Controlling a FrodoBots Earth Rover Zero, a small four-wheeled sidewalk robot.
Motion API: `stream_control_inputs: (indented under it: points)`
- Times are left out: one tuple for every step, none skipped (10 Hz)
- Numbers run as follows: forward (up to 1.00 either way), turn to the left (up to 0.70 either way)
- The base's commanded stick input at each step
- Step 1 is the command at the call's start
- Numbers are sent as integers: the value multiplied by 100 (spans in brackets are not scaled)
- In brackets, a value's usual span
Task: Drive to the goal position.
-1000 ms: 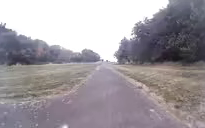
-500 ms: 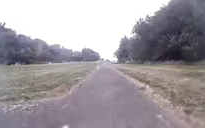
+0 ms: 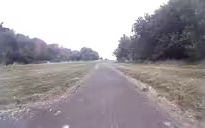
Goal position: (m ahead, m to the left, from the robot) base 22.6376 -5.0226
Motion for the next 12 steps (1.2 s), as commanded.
stream_control_inputs:
  points:
    - [45, -27]
    - [45, -27]
    - [45, -27]
    - [45, -27]
    - [45, -27]
    - [45, -27]
    - [45, -26]
    - [45, -21]
    - [45, -15]
    - [45, -10]
    - [45, -4]
    - [45, 0]
